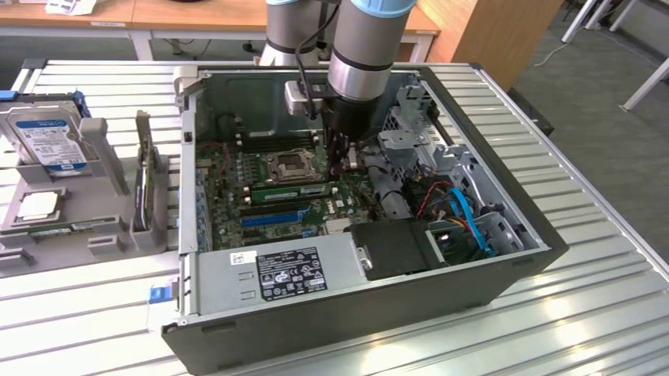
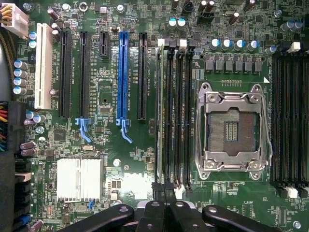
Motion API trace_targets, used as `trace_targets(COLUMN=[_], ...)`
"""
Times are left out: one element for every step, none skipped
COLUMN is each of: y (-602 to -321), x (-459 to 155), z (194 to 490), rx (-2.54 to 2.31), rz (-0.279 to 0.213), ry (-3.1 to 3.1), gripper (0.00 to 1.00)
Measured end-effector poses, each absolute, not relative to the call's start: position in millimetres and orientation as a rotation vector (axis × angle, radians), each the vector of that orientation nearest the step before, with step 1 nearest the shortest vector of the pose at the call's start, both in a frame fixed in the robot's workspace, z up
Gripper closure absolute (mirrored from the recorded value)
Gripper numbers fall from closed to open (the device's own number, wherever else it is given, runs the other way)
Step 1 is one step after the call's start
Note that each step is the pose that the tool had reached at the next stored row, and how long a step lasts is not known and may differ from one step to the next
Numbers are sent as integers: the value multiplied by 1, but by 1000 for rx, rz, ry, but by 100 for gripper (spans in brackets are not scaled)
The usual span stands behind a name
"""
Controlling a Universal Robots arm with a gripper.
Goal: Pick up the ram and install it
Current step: 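Press down the ram until it locks into place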
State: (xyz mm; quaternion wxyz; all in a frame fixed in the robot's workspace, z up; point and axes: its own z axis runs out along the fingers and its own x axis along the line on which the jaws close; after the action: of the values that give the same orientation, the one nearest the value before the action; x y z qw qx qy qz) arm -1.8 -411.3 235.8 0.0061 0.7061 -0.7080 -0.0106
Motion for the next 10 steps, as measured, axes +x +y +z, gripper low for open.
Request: trace_targets(y=[-411,-411,-411,-411,-411,-411,-411,-411,-411,-411], x=[-2,-2,-2,-2,-2,-2,-2,-2,-2,-2], z=[235,235,234,233,232,232,231,231,231,231], rx=[2210,2210,2210,2210,2210,2210,2210,2210,2210,2210], rz=[-33,-33,-33,-33,-33,-33,-33,-33,-33,-33], ry=[-2216,-2216,-2216,-2216,-2216,-2216,-2216,-2216,-2216,-2216], gripper=[90,90,90,90,90,90,90,90,90,90])
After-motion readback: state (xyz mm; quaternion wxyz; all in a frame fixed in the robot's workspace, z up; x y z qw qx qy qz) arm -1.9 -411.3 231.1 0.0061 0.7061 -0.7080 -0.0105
